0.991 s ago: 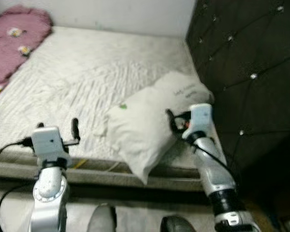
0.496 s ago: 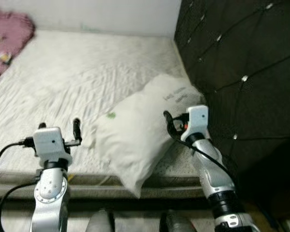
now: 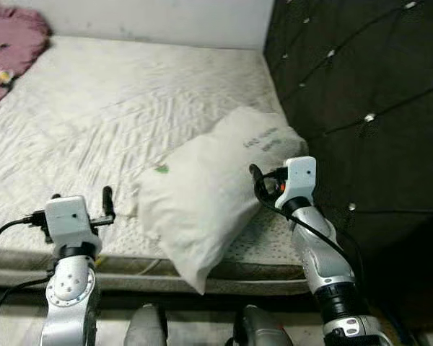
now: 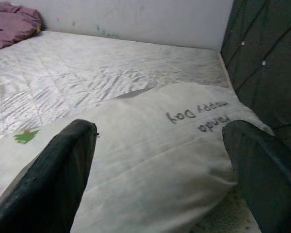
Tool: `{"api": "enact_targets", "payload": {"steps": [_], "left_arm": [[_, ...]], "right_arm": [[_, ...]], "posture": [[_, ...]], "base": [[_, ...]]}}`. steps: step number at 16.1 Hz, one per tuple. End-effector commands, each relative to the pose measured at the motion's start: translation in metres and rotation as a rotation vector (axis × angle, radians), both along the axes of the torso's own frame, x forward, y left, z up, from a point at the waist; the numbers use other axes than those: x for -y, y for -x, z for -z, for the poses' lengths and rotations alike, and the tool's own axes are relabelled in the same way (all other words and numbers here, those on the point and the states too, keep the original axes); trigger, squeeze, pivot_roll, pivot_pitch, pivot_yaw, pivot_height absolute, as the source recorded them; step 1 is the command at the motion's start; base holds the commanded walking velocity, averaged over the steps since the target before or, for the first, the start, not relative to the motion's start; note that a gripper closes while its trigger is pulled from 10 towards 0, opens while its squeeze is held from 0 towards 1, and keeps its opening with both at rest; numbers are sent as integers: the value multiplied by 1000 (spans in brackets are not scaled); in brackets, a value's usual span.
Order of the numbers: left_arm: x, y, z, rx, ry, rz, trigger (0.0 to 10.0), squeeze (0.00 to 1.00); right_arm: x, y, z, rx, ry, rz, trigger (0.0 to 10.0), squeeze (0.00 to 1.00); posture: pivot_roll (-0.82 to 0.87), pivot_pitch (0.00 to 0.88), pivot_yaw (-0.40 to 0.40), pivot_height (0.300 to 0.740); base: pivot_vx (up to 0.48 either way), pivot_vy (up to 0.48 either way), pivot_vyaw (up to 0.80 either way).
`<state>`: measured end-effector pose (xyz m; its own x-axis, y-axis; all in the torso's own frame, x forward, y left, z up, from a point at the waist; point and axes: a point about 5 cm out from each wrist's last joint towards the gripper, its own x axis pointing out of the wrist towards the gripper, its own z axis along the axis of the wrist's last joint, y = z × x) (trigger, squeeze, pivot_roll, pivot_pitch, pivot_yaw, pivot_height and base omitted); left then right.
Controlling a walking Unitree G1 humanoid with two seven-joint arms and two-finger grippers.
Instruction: Clean up the room
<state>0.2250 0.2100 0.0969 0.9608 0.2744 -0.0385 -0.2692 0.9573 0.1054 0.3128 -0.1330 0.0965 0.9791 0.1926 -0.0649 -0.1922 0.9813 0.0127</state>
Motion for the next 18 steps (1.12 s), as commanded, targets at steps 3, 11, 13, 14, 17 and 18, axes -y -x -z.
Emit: {"api": "enact_targets", "payload": {"steps": [3,11,13,14,17,18], "left_arm": [[1,-1,-1,-8,13,14,10000,0],[-4,-3,-4,11,-6,-37,10000,0],[-2,-3,-5,27,5,-20,10000,0],[-2,-3,-6,31,9,-16,10000,0],[-1,-3,-8,45,17,2,10000,0],[0,-3,-8,47,20,5,10000,0]], "right_arm": [[3,-1,1,-16,2,5,10000,0],[-1,-3,2,-19,-4,-15,10000,0],[-2,-4,2,-19,-3,-19,10000,0],[-2,-4,2,-19,-4,-21,10000,0],[-4,-5,2,-20,-2,-32,10000,0],[-5,-5,2,-18,-1,-34,10000,0]], "posture": [[16,0,-57,600],[22,0,-61,595],[22,0,-62,595],[22,0,-62,595],[22,0,-63,595],[22,0,-63,595]], "base": [[0,0,0],[0,0,0],[0,0,0],[0,0,0],[241,0,0],[412,0,0]]}}
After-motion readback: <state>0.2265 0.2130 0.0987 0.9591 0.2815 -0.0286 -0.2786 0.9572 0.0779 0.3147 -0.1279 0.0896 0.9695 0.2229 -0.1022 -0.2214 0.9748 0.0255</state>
